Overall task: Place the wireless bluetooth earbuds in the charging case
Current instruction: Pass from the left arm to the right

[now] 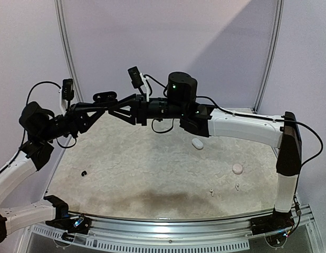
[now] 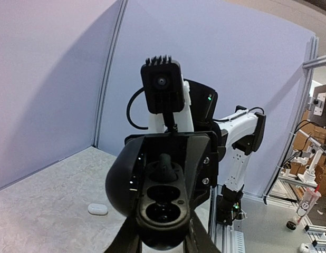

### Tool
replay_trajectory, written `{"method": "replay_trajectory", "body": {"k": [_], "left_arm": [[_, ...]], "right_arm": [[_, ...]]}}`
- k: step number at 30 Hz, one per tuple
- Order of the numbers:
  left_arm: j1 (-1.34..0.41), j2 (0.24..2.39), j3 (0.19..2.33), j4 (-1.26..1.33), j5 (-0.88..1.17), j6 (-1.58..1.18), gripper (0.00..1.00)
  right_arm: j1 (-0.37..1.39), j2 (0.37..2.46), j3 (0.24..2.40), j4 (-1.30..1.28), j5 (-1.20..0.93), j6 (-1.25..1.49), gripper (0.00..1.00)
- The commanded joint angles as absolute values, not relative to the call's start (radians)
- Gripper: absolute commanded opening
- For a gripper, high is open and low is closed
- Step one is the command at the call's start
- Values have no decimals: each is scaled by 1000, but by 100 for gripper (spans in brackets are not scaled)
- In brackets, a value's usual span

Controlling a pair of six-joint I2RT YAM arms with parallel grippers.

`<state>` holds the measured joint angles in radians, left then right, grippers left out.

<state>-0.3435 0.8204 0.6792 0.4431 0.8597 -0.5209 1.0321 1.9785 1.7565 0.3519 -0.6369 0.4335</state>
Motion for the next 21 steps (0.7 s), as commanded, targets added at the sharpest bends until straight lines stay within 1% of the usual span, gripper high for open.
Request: {"method": "replay_trajectory", "body": {"k": [1, 6, 21], "left_arm": [[-359, 824, 691, 459, 873, -531, 0], [-361, 825, 693, 451, 875, -531, 0], [-375, 835, 698, 446, 881, -524, 0]], "right_arm": [[1034, 1979, 1754, 392, -635, 436, 39], [1035, 1968, 1752, 396, -629, 422, 37], [1034, 1971, 1755, 396, -620, 418, 38]]}}
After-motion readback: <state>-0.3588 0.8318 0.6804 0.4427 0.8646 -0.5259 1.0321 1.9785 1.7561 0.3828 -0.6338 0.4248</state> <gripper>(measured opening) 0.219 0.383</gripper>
